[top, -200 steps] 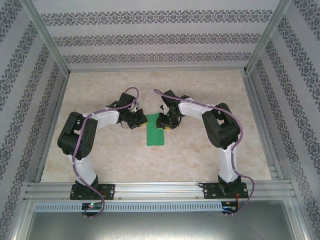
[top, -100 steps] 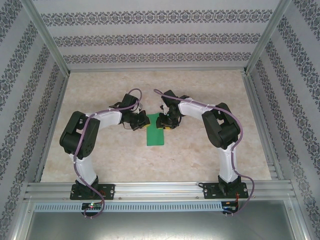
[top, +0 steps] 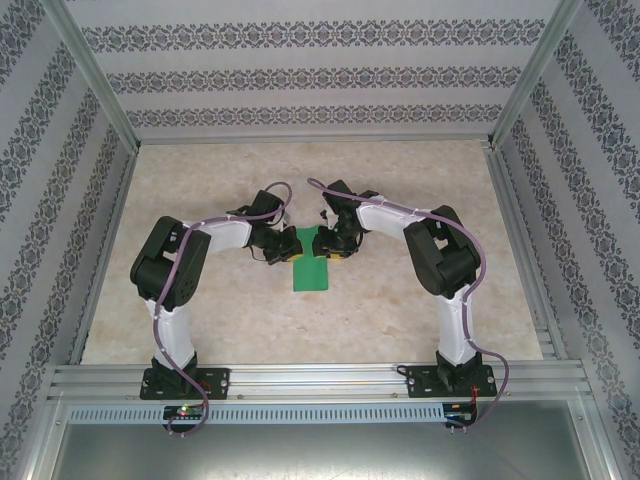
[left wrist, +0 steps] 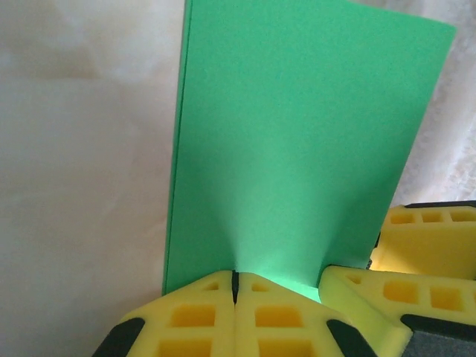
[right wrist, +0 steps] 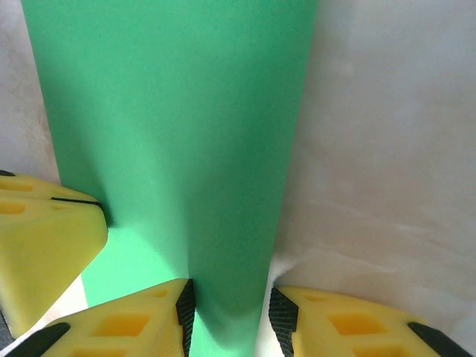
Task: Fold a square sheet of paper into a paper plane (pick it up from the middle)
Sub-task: Hold the square sheet of paper at the center of the table.
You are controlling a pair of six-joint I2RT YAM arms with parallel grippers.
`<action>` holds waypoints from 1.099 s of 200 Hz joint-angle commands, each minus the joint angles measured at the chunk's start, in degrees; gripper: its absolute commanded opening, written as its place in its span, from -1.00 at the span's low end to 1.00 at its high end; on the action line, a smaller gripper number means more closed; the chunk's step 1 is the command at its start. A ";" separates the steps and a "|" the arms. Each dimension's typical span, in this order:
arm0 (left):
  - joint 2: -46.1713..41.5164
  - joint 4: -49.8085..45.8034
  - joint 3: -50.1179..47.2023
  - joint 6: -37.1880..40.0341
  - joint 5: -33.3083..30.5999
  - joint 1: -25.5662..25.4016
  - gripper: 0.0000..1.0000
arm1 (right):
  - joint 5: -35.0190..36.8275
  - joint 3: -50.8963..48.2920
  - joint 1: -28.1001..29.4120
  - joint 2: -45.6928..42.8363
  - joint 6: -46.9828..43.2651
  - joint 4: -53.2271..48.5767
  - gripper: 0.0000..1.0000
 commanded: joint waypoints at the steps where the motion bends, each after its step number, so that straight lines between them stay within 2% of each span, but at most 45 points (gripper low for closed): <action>1: 2.49 -5.13 0.93 2.63 -3.08 -0.76 -1.00 | 8.42 -4.74 0.53 8.15 -0.46 -0.54 -0.22; 42: 3.55 -6.26 -2.11 2.90 -4.04 -0.85 -1.00 | 6.17 -6.31 0.37 2.19 1.13 1.26 -0.19; 56: 3.74 -5.83 -3.49 2.98 -4.15 -0.88 -1.00 | 5.01 -7.77 -0.03 -2.99 2.43 2.77 -0.15; 89: 4.20 -5.18 -6.02 3.38 -5.12 -0.84 -1.00 | 5.57 -14.11 -0.79 -16.44 7.90 9.05 0.14; 108: 4.10 -5.26 -7.39 3.63 -5.75 -0.88 -1.00 | 6.87 -17.68 0.04 -21.22 10.90 13.87 0.13; 126: 4.31 -6.41 -7.42 4.40 -6.43 -0.84 -1.00 | 7.39 -18.54 1.43 -22.73 13.03 16.72 -0.01; 180: 4.64 -6.93 -6.73 5.29 -8.83 -0.84 -1.00 | 5.16 -11.83 4.84 -13.76 15.37 18.71 -1.00; 220: 5.22 -6.48 -6.89 4.98 -9.10 -0.84 -1.00 | 3.78 -8.04 5.49 -9.47 15.58 18.69 -1.00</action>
